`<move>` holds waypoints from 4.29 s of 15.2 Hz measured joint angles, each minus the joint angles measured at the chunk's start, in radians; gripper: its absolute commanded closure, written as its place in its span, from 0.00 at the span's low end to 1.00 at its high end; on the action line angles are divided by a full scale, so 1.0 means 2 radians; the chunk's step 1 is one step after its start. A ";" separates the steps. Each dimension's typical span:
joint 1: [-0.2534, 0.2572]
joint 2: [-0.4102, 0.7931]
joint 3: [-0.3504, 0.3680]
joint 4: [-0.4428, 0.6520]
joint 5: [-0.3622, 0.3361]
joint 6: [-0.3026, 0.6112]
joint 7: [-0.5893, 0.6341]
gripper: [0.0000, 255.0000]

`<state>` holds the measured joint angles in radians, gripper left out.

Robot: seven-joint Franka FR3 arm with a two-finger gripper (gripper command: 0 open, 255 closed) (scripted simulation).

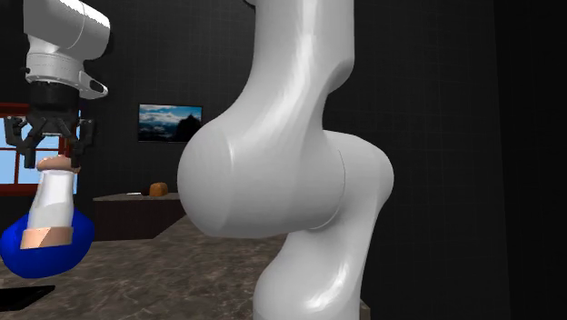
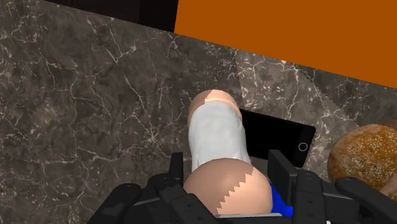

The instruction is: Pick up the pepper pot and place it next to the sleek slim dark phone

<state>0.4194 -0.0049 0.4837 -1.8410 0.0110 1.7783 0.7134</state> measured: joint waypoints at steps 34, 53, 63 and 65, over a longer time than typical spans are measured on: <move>0.135 0.411 -0.013 0.330 -0.140 0.043 0.175 0.00; 0.135 0.440 -0.021 0.312 -0.147 0.088 0.180 1.00; 0.134 0.433 -0.019 0.313 -0.145 0.080 0.180 1.00; 0.135 0.430 -0.018 0.320 -0.144 0.069 0.179 1.00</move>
<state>0.6886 0.8547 0.4479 -1.2004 -0.2766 1.9169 1.0713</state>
